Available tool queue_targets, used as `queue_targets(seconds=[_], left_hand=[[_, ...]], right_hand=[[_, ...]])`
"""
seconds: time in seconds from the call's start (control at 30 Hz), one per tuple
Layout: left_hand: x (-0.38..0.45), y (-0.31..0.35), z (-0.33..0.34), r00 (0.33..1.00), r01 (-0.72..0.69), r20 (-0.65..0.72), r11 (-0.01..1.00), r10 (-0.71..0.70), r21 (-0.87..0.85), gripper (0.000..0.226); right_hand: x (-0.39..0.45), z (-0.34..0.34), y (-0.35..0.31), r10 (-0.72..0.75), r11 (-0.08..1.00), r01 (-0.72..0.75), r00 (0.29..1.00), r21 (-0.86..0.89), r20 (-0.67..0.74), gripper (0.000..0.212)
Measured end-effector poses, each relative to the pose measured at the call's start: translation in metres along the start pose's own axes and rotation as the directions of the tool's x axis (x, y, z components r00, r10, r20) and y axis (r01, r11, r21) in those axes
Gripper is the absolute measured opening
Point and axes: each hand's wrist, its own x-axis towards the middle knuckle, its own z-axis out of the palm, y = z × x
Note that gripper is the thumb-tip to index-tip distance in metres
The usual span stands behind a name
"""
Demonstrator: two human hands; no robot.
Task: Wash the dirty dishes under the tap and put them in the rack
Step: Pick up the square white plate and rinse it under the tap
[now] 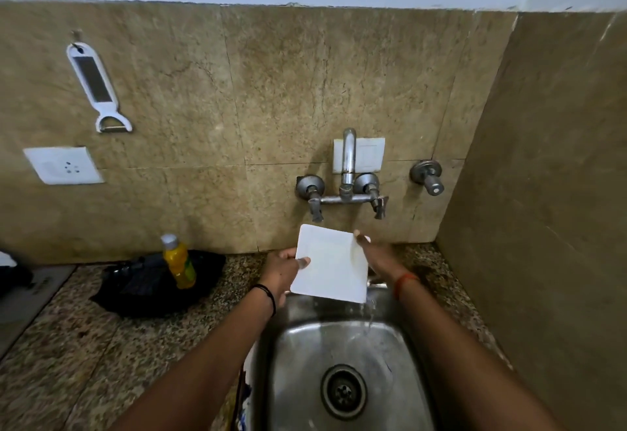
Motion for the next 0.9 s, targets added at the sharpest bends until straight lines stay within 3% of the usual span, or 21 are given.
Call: queue_targets(seconds=[0.03, 0.1, 0.2, 0.33, 0.43, 0.5, 0.57, 0.6, 0.67, 0.7, 0.77, 0.83, 0.9], left_hand=[[-0.003, 0.0, -0.008, 1.0, -0.018, -0.003, 1.0, 0.018, -0.01, 0.024], [-0.008, 0.0, -0.025, 0.998, -0.053, -0.021, 0.999, 0.052, -0.014, 0.023], [-0.019, 0.0, -0.055, 0.993, -0.106, -0.046, 0.994, 0.105, -0.027, 0.022], [-0.039, 0.006, -0.1, 0.981, -0.19, -0.061, 0.978, 0.185, -0.087, 0.021], [-0.052, 0.008, -0.149, 0.97, -0.241, -0.033, 0.97, 0.24, -0.032, 0.022], [-0.059, 0.01, -0.179, 0.963, -0.268, -0.018, 0.962, 0.269, 0.053, 0.026], [-0.069, 0.01, -0.217, 0.943, -0.313, -0.06, 0.935, 0.326, 0.167, 0.026], [-0.075, 0.009, -0.239, 0.93, -0.326, -0.097, 0.917, 0.355, 0.23, 0.028], [-0.085, 0.006, -0.275, 0.904, -0.313, -0.184, 0.89, 0.387, 0.332, 0.034], [-0.089, 0.007, -0.297, 0.883, -0.301, -0.242, 0.88, 0.402, 0.367, 0.038], [-0.095, 0.012, -0.337, 0.846, -0.26, -0.336, 0.87, 0.414, 0.418, 0.039], [-0.101, 0.021, -0.388, 0.802, -0.214, -0.421, 0.862, 0.423, 0.459, 0.026], [-0.111, 0.031, -0.435, 0.737, -0.136, -0.486, 0.808, 0.47, 0.574, 0.018]], right_hand=[[-0.006, 0.005, 0.004, 0.082, 0.981, -0.108, 0.983, 0.158, 0.167, 0.056], [-0.01, 0.012, 0.012, 0.106, 0.896, -0.295, 0.868, 0.332, 0.485, 0.07], [-0.009, 0.027, 0.018, 0.052, 0.805, -0.448, 0.707, 0.389, 0.705, 0.089], [-0.02, 0.071, 0.006, 0.092, 0.807, -0.511, 0.603, 0.295, 0.792, 0.072], [-0.039, 0.112, -0.015, 0.053, 0.718, -0.595, 0.563, 0.36, 0.825, 0.052], [-0.046, 0.133, -0.03, 0.001, 0.604, -0.635, 0.605, 0.482, 0.796, 0.04], [-0.053, 0.164, -0.045, -0.035, 0.617, -0.584, 0.649, 0.527, 0.76, 0.064], [-0.06, 0.182, -0.058, -0.058, 0.628, -0.575, 0.637, 0.525, 0.768, 0.06], [-0.078, 0.211, -0.081, -0.078, 0.644, -0.56, 0.629, 0.521, 0.773, 0.024], [-0.085, 0.229, -0.093, -0.091, 0.674, -0.538, 0.619, 0.506, 0.78, 0.022], [-0.098, 0.258, -0.115, -0.137, 0.708, -0.494, 0.604, 0.504, 0.785, 0.024], [-0.112, 0.293, -0.14, -0.179, 0.721, -0.47, 0.584, 0.51, 0.791, 0.028], [-0.122, 0.323, -0.161, -0.23, 0.738, -0.433, 0.559, 0.517, 0.797, 0.053]])
